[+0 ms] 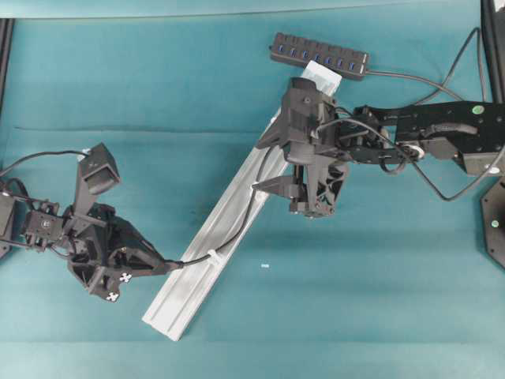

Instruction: Pass the USB cable through three rings with both arms.

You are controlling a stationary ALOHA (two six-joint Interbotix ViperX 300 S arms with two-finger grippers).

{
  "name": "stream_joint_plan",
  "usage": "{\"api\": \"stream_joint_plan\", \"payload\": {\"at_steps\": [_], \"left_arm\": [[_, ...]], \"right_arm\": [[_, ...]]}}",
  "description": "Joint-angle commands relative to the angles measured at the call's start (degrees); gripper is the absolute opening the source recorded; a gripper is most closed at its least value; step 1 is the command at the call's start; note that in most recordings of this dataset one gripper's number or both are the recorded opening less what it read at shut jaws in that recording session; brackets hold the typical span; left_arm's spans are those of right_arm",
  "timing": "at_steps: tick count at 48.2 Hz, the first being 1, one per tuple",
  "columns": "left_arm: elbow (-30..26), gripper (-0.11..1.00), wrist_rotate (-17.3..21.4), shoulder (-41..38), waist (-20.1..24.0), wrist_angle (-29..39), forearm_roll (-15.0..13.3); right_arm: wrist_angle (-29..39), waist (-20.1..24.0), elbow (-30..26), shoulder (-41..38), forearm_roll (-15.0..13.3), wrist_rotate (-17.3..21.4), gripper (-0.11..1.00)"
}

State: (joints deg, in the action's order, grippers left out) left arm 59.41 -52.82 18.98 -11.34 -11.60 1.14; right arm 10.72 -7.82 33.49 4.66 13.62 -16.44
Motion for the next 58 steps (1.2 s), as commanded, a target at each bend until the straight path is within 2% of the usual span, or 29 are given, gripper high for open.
{"api": "stream_joint_plan", "payload": {"at_steps": [1, 7, 17, 22, 31, 58], "left_arm": [[-1.32, 0.11, 0.18, 2.2, -0.18, -0.44, 0.35], [-1.23, 0.11, 0.18, 2.2, -0.18, -0.35, 0.35], [-1.05, 0.11, 0.26, 2.46, -0.18, -0.35, 0.18], [-0.88, 0.11, 0.18, 2.9, -0.18, -0.35, 0.35], [-0.09, 0.11, 0.35, 3.87, -0.09, -0.35, 0.18], [2.55, 0.11, 1.49, 7.73, -0.09, -0.35, 0.35]], "right_arm": [[-0.18, 0.26, -0.35, -0.09, 0.18, 0.7, 0.81], [-0.7, 0.88, -0.44, -0.26, 0.18, 2.2, 0.81], [-2.81, 2.55, -0.53, -0.97, 0.18, 10.63, 0.81], [-4.48, 3.6, -0.62, -1.32, -0.09, 12.83, 0.81], [-6.24, 5.01, -0.7, -1.67, -0.09, 13.45, 0.81], [-6.42, 5.1, -2.64, -2.81, 0.0, 13.54, 0.81]]}}
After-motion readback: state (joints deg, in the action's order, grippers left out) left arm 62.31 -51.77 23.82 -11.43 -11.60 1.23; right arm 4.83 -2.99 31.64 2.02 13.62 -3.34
